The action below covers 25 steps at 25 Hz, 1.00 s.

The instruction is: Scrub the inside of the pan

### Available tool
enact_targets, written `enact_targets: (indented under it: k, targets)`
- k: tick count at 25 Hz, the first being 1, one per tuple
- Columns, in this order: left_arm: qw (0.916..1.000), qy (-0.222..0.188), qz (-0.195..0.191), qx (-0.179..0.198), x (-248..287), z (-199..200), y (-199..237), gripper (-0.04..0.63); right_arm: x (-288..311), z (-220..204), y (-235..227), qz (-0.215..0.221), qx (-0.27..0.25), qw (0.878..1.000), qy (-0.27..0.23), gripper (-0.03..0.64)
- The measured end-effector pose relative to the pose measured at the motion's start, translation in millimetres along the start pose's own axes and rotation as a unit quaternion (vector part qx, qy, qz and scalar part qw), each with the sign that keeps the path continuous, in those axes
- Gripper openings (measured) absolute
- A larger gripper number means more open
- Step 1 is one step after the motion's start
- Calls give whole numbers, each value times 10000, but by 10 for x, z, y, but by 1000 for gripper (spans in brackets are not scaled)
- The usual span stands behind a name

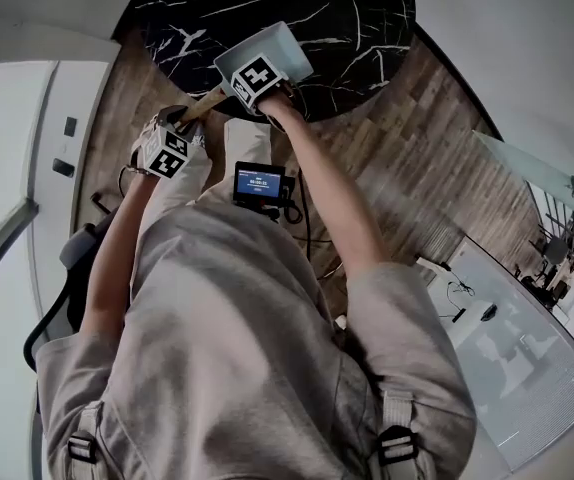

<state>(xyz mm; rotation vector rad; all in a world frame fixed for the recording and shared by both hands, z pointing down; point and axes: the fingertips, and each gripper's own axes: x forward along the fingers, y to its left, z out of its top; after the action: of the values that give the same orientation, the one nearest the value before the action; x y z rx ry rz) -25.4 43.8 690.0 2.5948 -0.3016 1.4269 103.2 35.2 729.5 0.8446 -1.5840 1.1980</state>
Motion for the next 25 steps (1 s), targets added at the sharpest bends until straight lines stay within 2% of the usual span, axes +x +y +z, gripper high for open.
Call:
enact_targets:
  k: [3, 5, 7, 10, 12, 16, 19, 20, 22, 25]
  targets:
    - [9998, -126, -94, -137, -21, 28, -8, 144, -140, 50, 67, 650, 626, 9946, -516, 107]
    - [9994, -308, -84, -159, -100, 90, -5, 164, -392, 117, 191, 1240, 1023, 9808, -1107, 109]
    - [9982, -594, -21, -112, -262, 250, 14, 172, -762, 209, 330, 1707, 1243, 9594, -1871, 113]
    - [9931, -1168, 133, 10, -585, 567, 58, 172, -1504, 368, 552, 2021, 1127, 9158, -3282, 118]
    - [9866, -1611, 234, 102, -842, 790, 89, 170, -1975, 403, 728, 1881, 857, 8921, -4017, 120]
    - [9685, -2460, 315, 225, -1409, 1192, 61, 170, -2674, 268, 1177, 1401, 236, 8565, -4961, 129]
    - [9530, -2999, 281, 314, -1823, 1430, -18, 171, -3108, 117, 1465, 1229, 132, 8153, -5656, 136]
    - [9481, -3152, 278, 329, -1950, 1484, -52, 170, -3201, 57, 1529, 1093, 143, 8064, -5811, 132]
    - [9379, -3433, 341, 366, -2192, 1564, -111, 166, -3297, -50, 1630, 696, 98, 8006, -5951, 123]
    - [9195, -3870, 543, 432, -2546, 1646, -163, 92, -3355, -132, 1759, 155, -107, 8022, -5967, 117]
